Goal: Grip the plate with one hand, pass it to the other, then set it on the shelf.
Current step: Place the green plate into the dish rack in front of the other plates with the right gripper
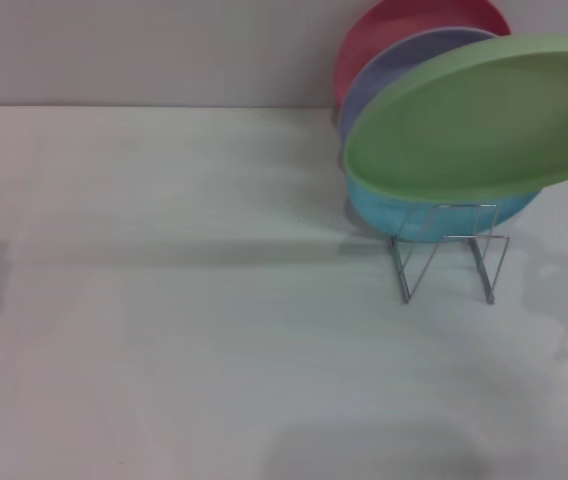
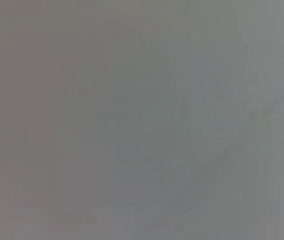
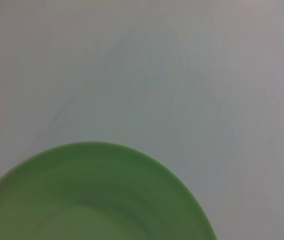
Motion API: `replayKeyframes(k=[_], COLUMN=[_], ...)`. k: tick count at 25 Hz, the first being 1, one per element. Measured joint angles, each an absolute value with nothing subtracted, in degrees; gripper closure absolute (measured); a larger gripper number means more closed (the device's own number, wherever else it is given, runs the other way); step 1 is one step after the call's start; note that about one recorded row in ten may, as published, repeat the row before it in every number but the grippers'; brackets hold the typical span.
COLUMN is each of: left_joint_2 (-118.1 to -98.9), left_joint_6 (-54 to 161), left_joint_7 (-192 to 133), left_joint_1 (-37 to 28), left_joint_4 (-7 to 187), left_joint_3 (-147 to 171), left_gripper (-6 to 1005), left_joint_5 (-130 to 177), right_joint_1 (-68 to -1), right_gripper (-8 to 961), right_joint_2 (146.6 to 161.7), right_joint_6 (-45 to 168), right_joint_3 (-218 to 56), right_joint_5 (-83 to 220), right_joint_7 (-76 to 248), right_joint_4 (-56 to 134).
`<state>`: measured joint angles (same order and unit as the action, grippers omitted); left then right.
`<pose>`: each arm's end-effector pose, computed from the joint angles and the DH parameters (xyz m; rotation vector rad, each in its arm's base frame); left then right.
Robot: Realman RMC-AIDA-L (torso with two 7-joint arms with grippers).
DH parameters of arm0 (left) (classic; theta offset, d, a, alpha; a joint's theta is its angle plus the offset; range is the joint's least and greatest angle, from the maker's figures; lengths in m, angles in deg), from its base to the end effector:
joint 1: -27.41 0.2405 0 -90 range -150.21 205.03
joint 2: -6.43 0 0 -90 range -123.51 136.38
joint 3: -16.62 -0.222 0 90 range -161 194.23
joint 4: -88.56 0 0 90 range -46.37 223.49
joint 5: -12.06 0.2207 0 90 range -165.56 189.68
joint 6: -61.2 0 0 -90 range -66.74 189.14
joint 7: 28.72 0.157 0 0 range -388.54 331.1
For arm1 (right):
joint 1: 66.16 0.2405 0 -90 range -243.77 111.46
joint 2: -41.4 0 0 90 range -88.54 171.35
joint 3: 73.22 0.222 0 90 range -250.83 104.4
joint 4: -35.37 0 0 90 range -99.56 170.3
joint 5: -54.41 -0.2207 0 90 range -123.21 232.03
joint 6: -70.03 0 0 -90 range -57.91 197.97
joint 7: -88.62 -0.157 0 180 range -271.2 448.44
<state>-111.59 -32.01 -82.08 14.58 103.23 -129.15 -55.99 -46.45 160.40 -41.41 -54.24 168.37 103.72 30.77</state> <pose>-0.3100 0.2575 0.0385 -1.1308 -0.9458 -1.5843 0.2510 0.2490 0.0345 -1.4469 -0.3100 0.8467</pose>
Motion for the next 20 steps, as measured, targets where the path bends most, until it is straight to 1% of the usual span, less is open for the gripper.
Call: replayKeyframes(k=[1, 20], left_joint_2=[-111.63, -111.80], left_joint_6=[-31.92, -28.37], left_joint_7=[-81.90, -78.33], left_joint_1=[14.57, 14.39], left_joint_4=[103.23, 102.52], left_joint_3=[-129.20, -128.79], left_gripper=[215, 215], left_joint_5=[-55.50, -52.38], right_joint_1=[-46.46, -44.19], right_gripper=[938, 937], right_joint_2=[160.36, 160.22], right_joint_6=[-41.39, -40.87], right_joint_3=[-54.15, -53.23], right_joint_5=[168.35, 168.33], right_joint_7=[103.27, 99.18], right_joint_4=[31.11, 34.02])
